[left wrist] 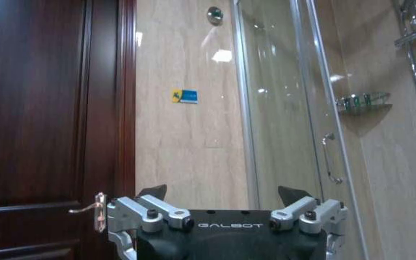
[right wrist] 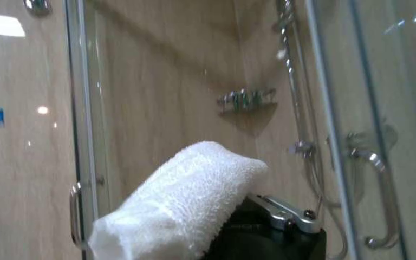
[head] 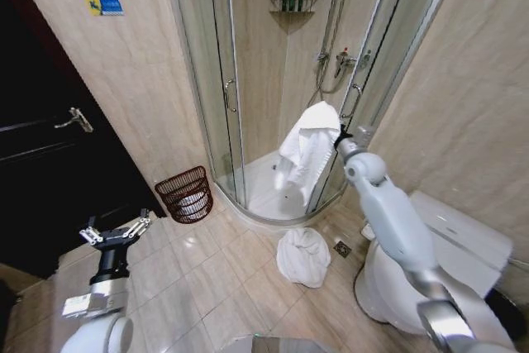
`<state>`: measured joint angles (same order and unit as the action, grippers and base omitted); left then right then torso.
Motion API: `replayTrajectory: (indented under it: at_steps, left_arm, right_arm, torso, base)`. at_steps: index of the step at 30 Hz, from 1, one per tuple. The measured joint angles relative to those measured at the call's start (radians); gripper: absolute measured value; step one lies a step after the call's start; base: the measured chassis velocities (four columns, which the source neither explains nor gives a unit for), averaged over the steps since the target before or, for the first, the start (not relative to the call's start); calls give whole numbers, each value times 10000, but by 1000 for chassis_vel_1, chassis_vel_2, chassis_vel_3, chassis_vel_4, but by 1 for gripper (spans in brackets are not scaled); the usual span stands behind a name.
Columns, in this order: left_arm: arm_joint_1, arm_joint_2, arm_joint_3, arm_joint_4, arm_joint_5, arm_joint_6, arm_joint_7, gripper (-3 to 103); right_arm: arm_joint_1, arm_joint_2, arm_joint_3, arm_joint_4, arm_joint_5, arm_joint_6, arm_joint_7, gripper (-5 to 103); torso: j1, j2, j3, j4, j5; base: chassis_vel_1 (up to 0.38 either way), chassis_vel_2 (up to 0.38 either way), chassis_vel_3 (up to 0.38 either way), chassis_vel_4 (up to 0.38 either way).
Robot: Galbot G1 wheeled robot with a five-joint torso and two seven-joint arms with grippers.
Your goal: Discard the used towel into the hamper.
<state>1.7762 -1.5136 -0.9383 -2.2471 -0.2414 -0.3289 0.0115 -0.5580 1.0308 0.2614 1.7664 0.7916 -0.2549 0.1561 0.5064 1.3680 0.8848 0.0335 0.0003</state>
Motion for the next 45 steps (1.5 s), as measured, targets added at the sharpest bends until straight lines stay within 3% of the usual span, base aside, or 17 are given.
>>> replayTrajectory:
  at_steps: [5, 14, 17, 27, 34, 45]
  left_arm:
    - [54, -52, 82, -29, 16, -65, -3, 100]
    - [91, -97, 256, -40, 62, -134, -6, 100]
    - [51, -63, 421, 21, 110, -139, -6, 100]
    - [-42, 182, 556, 120, 60, -137, -18, 100]
    - [-29, 446, 575, 106, -6, -120, -21, 100]
    - [22, 601, 393, -6, -319, -81, -28, 100]
  right_arm:
    - [-1020, -724, 1129, 1675, 714, -86, 311, 4]
    - [-3629, -1319, 2443, 3142, 337, -110, 121, 4]
    - [-4748, -1137, 2713, 3700, -167, 38, 98, 4]
    - [-6147, -350, 2706, 4566, -1571, 274, 23, 4]
    - [-6040, -44, 2616, 5021, -1369, 1049, 196, 4]
    - [-6192, 119, 2567, 5497, -1273, 1125, 337, 4]
  torso:
    - [0, 1, -1, -5, -4]
    - [0, 0, 2, -6, 1]
    - [0, 1, 1, -5, -3]
    - [1, 1, 1, -3, -3]
    - [3, 0, 2, -1, -4]
    - [3, -1, 2, -3, -3]
  base:
    - [0, 0, 0, 0]
    - [0, 0, 0, 0]
    - [0, 0, 0, 0]
    - [0, 0, 0, 0]
    - [0, 0, 0, 0]
    - [0, 0, 0, 0]
